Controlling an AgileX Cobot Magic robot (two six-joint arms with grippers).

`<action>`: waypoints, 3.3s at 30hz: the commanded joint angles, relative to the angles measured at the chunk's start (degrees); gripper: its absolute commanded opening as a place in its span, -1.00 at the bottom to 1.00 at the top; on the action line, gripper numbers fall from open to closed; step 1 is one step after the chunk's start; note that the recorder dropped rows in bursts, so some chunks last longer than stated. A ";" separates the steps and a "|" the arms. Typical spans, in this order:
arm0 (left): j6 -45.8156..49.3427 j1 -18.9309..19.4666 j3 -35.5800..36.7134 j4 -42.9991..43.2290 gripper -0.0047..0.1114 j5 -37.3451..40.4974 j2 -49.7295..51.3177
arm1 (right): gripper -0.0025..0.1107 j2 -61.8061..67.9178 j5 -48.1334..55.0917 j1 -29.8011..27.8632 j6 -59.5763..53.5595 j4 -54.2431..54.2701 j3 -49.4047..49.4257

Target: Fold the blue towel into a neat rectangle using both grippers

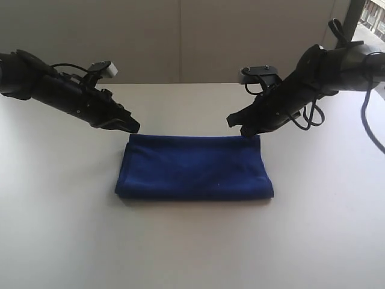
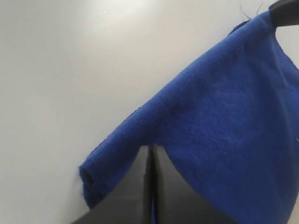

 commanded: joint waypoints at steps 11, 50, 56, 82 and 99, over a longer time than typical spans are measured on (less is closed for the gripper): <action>2.54 0.09 -0.21 -4.92 -0.92 -3.97 4.85 | -0.96 3.09 -2.30 -1.11 -0.73 -0.82 -0.40; 0.29 -0.54 -4.67 -3.90 -0.92 -3.57 2.53 | -0.96 6.02 -1.25 -2.89 -0.71 -1.20 -0.40; 0.75 -3.13 -4.67 -4.36 -0.92 -3.01 6.18 | -0.96 6.02 -1.25 -2.89 -0.71 -1.20 -0.40; -5.55 -3.92 -4.67 10.04 -0.92 -8.87 8.35 | -0.96 6.02 -1.12 -2.89 0.30 -2.61 -0.40; -3.95 -3.92 -3.33 8.38 -0.92 13.78 -3.73 | -0.96 -11.09 8.01 -2.10 -9.12 -0.27 7.09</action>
